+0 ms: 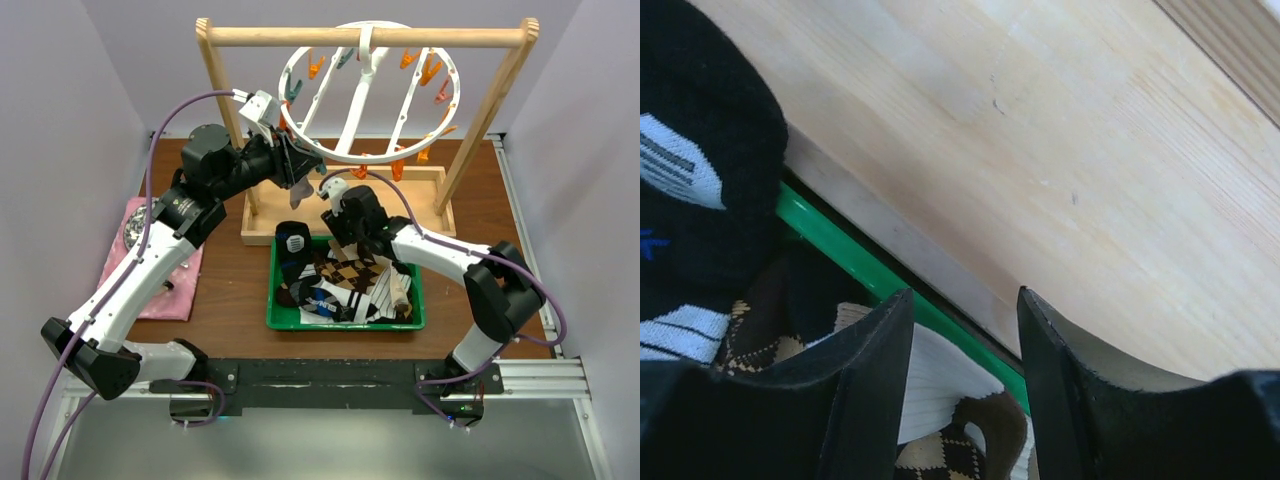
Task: Clip the socks to the hanger
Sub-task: Pick up the sock from the bin.
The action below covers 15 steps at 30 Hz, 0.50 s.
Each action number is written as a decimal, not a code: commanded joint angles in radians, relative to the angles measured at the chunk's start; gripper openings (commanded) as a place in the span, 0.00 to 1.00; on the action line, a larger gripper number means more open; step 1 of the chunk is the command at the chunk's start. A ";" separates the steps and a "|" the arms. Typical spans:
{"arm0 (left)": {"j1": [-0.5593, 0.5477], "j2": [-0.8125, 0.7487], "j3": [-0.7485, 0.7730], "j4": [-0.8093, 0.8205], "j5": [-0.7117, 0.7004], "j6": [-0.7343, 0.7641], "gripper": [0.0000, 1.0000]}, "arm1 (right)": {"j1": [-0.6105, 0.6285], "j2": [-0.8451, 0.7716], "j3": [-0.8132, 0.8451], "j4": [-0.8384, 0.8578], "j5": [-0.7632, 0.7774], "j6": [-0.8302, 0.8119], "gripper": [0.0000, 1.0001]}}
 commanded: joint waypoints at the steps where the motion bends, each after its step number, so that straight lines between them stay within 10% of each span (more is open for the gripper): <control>1: -0.005 -0.020 0.002 0.008 0.022 0.003 0.00 | -0.009 -0.026 0.029 -0.008 -0.109 -0.030 0.50; 15: -0.005 -0.020 0.000 0.005 0.022 0.006 0.00 | -0.053 -0.061 -0.043 -0.007 -0.195 -0.074 0.40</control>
